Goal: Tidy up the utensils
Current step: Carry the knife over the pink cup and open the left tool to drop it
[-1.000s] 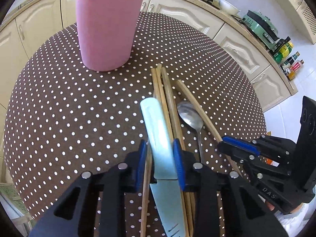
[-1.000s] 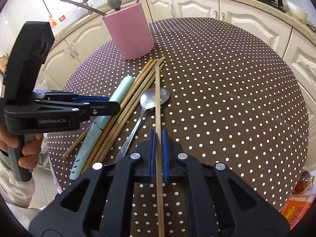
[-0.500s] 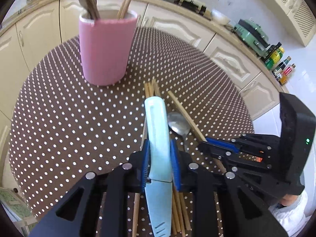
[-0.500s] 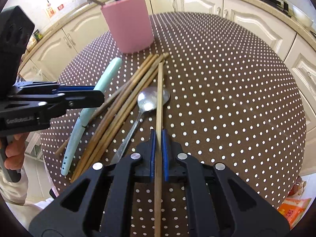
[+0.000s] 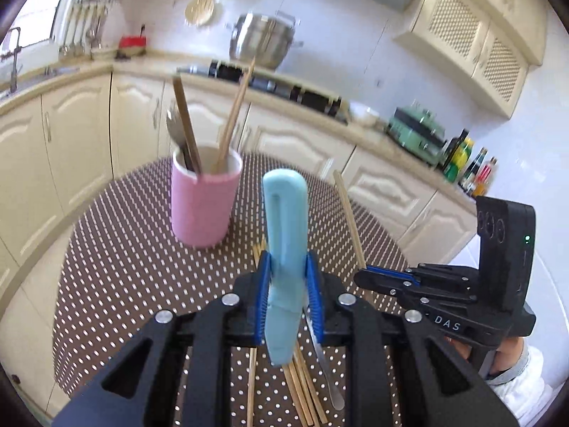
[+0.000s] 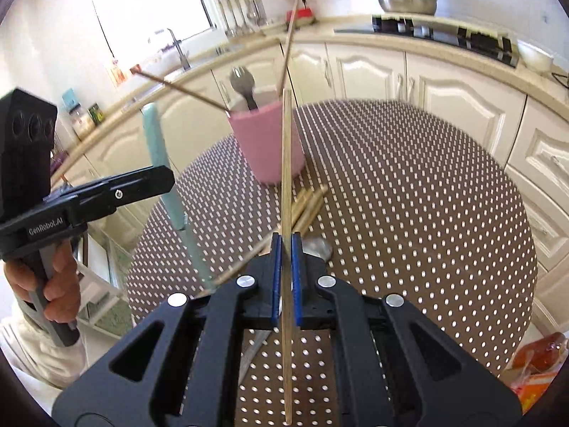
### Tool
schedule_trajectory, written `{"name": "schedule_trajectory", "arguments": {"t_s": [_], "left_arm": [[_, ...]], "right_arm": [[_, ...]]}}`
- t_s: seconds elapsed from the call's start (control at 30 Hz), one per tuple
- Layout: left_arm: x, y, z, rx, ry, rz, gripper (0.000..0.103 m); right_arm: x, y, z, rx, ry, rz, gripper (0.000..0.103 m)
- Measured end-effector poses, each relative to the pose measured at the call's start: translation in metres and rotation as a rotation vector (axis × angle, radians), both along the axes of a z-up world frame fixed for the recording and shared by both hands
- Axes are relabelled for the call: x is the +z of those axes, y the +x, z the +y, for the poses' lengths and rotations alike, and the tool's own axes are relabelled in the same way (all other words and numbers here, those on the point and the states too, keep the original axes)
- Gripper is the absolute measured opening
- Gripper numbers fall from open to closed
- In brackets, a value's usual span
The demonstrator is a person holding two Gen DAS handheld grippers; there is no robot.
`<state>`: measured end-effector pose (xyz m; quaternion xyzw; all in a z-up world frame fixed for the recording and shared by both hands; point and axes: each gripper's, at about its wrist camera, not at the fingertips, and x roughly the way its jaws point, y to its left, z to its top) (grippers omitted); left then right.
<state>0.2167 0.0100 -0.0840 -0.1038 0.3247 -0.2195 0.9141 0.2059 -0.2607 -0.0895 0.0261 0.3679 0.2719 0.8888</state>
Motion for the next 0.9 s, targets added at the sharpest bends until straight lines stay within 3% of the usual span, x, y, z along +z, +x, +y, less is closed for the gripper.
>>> {"name": "schedule_trajectory", "arguments": {"t_s": [0.27,0.6,0.73,0.9], "left_arm": [[0.042,-0.007,0.003,0.060,-0.016,-0.122,0.019],[0.099,0.036,-0.007,0.178,0.049,-0.267,0.019],[0.110,0.062,-0.009,0.238,0.085,-0.282,0.019],[0.106,0.090,-0.012,0.272,0.117,-0.268,0.019]], "right_arm": [[0.042,0.000,0.001,-0.030,0.076,-0.132,0.006],[0.106,0.037,0.016,-0.122,0.209,-0.403,0.006],[0.119,0.060,0.027,-0.150,0.259,-0.491,0.006],[0.121,0.090,0.041,-0.157,0.315,-0.535,0.006]]}}
